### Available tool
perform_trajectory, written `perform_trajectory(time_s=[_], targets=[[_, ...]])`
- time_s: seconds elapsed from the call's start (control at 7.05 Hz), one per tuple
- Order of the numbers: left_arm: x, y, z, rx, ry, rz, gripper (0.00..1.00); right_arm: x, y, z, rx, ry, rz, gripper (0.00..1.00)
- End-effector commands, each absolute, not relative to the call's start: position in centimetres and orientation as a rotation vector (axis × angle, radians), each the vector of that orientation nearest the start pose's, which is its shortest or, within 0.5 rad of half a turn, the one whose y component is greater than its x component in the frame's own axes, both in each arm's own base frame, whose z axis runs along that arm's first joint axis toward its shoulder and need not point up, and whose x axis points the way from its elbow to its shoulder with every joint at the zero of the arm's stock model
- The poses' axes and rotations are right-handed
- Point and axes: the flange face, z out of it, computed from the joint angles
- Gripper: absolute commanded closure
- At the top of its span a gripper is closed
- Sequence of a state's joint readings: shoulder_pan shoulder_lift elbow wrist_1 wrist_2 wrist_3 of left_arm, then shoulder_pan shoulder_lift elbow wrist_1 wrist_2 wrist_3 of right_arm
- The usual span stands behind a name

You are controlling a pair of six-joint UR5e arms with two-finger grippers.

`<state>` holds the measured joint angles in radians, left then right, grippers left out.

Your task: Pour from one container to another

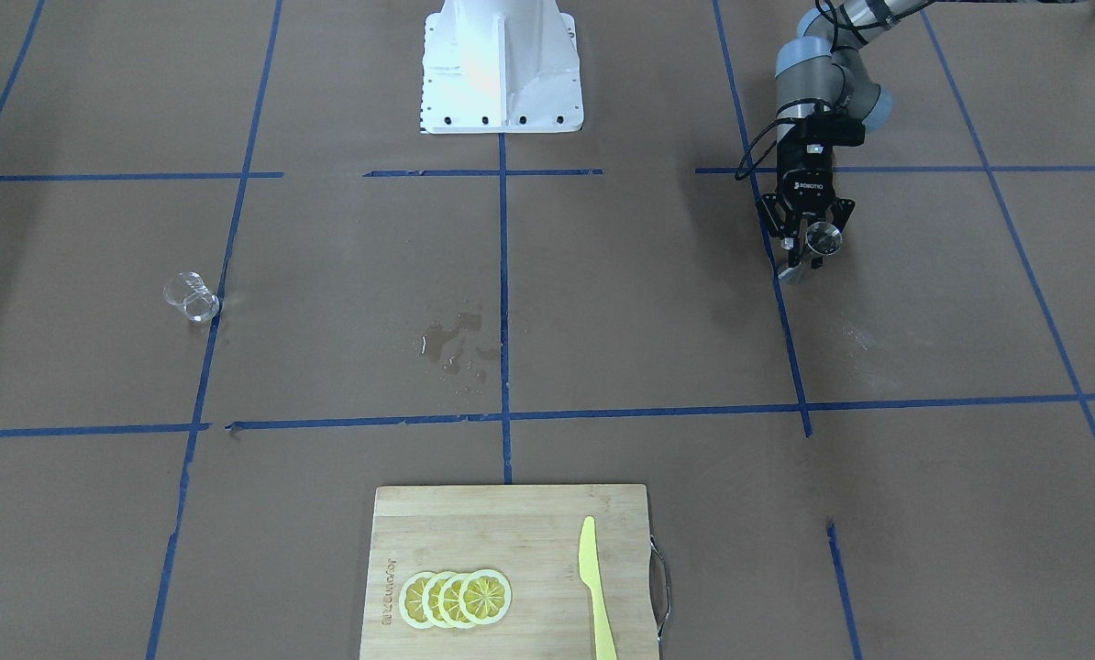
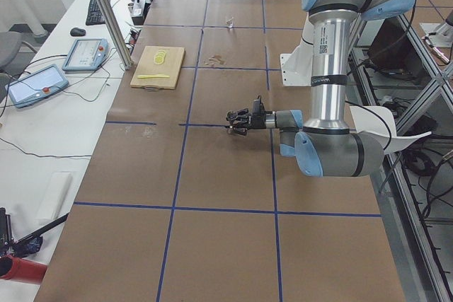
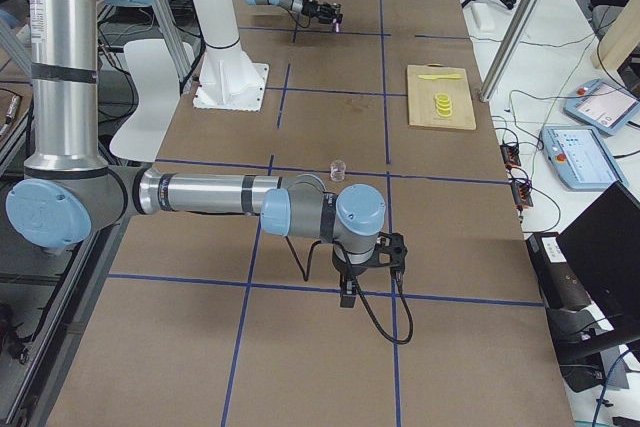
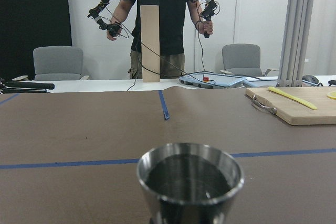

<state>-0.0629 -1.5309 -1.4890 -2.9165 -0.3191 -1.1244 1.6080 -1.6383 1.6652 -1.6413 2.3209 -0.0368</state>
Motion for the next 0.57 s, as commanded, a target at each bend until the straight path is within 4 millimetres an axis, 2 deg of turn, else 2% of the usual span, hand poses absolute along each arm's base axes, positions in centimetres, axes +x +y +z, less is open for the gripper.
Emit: perform_trajectory(time_s=[0.0, 0.43], targets=[[41.98, -25.48, 55.4, 1.289, 0.726, -0.45, 0.38, 8.3, -45.7, 65.28, -0.013, -0.751, 0.018, 0.0], [41.94, -25.48, 55.01, 1.288, 0.738, -0.461, 0.2, 8.3, -45.7, 65.28, -0.013, -0.751, 0.019, 0.0]])
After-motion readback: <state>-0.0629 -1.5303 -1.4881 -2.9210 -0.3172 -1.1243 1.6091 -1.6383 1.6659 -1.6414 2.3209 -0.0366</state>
